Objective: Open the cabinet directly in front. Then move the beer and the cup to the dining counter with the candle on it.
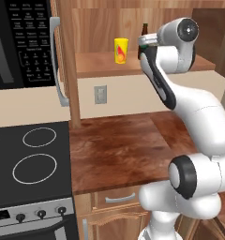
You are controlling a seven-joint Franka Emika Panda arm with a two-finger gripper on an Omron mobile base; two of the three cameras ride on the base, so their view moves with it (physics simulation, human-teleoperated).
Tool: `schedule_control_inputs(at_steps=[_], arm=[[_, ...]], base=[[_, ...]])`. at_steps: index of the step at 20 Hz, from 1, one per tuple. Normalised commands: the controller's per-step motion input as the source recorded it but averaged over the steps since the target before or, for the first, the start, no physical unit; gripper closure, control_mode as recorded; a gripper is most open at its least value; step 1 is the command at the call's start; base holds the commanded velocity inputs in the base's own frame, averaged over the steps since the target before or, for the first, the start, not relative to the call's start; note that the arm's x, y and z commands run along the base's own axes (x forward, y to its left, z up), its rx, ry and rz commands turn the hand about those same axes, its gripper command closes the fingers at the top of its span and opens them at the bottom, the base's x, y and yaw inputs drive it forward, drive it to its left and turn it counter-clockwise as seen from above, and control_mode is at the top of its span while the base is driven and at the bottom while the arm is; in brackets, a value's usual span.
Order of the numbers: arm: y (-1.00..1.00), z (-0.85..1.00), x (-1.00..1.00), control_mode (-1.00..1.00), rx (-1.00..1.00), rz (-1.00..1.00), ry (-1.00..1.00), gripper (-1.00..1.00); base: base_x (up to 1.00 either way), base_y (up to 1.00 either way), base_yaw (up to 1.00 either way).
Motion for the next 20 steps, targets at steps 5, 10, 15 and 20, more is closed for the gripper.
schedule_control_inputs(at_steps=[5,10,15,20], arm=[[0.00,0.00,0.38,-1.00,0.00,0.00,0.00,-1.00],[-0.01,0.00,0.35,-1.00,0.00,0.00,0.01,-1.00],[-0.17,0.00,0.27,-1.00,0.04,0.01,0.03,-1.00],[-0.15,0.00,0.09,-1.00,0.03,0.03,0.00,-1.00]], base=[[0.00,0.00,0.00],[0.00,0.00,0.00],[0.00,0.00,0.00],[0.00,0.00,0.00]])
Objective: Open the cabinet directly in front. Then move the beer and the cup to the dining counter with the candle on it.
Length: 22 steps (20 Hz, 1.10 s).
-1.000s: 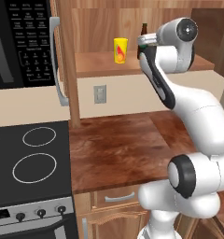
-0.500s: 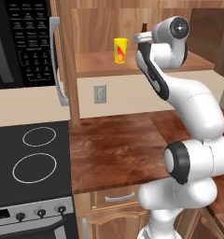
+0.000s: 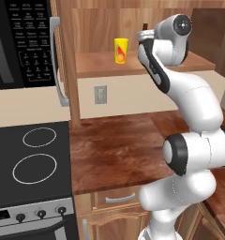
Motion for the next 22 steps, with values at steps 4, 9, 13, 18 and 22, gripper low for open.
schedule_control_inputs(at_steps=[4,9,13,18,22], arm=[[0.00,0.00,0.00,-1.00,0.00,0.00,0.00,-1.00],[0.00,0.00,0.00,-1.00,0.00,0.00,0.00,-1.00],[0.00,0.00,0.05,-1.00,0.00,0.00,0.00,-1.00],[0.00,0.00,0.10,-1.00,0.00,0.00,0.00,-1.00],[0.00,0.00,0.13,-1.00,0.00,0.00,0.00,-1.00]], base=[[0.00,0.00,0.00],[0.00,0.00,0.00],[0.00,0.00,0.00],[0.00,0.00,0.00],[0.00,0.00,0.00]])
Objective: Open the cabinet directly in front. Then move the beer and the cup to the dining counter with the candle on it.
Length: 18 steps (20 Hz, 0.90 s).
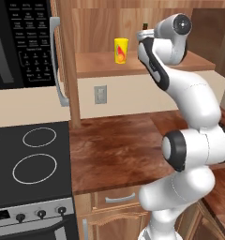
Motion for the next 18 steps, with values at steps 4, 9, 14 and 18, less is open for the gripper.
schedule_control_inputs(at_steps=[4,9,14,18], arm=[[0.00,0.00,0.16,-1.00,0.00,0.00,0.00,-1.00],[0.01,0.00,0.20,-1.00,0.00,0.00,0.01,-1.00],[0.00,0.00,0.22,-1.00,0.00,0.00,0.00,-1.00],[0.00,0.00,0.22,-1.00,0.00,0.00,0.00,-1.00]], base=[[0.00,0.00,0.00],[0.00,0.00,0.00],[0.00,0.00,0.00],[0.00,0.00,0.00]])
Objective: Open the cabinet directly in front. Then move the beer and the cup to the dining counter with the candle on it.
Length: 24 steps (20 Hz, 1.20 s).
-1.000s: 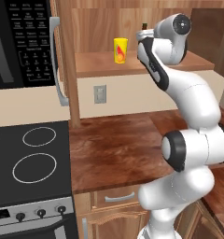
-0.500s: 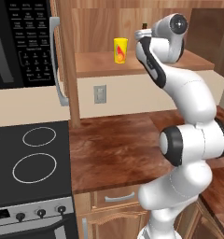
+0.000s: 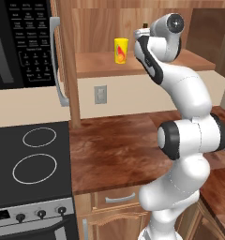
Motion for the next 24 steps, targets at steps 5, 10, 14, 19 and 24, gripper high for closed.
schedule_control_inputs(at_steps=[5,10,14,19,24], arm=[[0.00,0.00,0.19,-1.00,0.00,0.00,0.00,-1.00],[0.00,0.00,0.16,-1.00,0.00,0.00,0.00,-1.00],[0.00,0.00,0.16,-1.00,0.00,0.00,0.00,-1.00],[0.00,0.00,0.16,-1.00,0.00,0.00,0.00,-1.00],[0.00,0.00,0.14,-1.00,0.00,0.00,0.00,-1.00]], base=[[0.00,0.00,0.00],[0.00,0.00,0.00],[0.00,0.00,0.00],[0.00,0.00,0.00],[0.00,0.00,0.00]])
